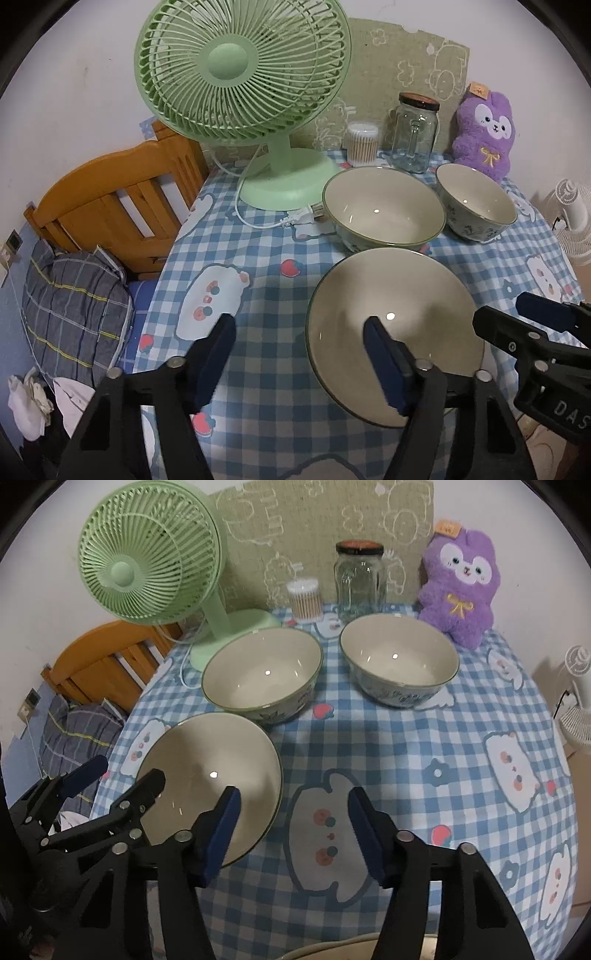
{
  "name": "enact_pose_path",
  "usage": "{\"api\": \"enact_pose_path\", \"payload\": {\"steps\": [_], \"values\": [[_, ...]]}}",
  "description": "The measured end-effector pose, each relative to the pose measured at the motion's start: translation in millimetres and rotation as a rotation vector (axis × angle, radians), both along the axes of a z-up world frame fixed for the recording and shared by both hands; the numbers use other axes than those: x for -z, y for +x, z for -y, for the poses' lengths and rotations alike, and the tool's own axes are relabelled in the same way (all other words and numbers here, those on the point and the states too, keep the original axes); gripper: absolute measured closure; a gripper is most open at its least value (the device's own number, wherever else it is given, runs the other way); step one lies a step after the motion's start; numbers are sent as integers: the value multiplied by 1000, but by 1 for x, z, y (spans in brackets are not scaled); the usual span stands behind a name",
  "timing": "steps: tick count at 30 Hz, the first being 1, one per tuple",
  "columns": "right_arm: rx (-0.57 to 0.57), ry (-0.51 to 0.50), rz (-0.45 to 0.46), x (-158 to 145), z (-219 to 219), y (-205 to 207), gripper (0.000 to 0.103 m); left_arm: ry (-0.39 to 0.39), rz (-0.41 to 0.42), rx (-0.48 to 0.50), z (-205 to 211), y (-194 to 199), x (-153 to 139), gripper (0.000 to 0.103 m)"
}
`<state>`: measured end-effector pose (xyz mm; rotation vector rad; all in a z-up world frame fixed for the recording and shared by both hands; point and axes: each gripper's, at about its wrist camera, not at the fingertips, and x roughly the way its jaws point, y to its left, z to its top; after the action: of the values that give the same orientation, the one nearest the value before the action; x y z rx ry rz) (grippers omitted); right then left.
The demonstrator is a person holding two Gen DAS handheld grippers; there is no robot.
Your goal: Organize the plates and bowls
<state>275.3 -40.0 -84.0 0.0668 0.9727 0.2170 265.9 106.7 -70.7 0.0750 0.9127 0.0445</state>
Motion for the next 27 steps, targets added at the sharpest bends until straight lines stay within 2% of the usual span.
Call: {"api": "enact_pose_path", "payload": {"steps": [2,4,7,8,12,16,22,27], "values": [[2,-2,-11,4,-1,3,49,-8,-8,1,0,1,2,41],[-3,-6,-22,7,-4,5,53,-22,-20,5,-1,3,5,54],[-12,-8,-30,11,-7,8,67,-32,-36,18,1,6,8,64],[-17,-10,-34,13,-9,9,72,-30,-38,20,2,7,9,65],[-21,-18,-44,17,-13,12,78,-35,-42,26,3,9,12,72],[-32,-23,-45,19,-17,12,92,-31,-42,39,5,9,13,79],[-41,-45,-34,18,-21,12,92,-8,-55,47,9,9,17,86],[-42,-59,-32,18,-22,10,92,-27,-65,33,7,9,15,89]]}}
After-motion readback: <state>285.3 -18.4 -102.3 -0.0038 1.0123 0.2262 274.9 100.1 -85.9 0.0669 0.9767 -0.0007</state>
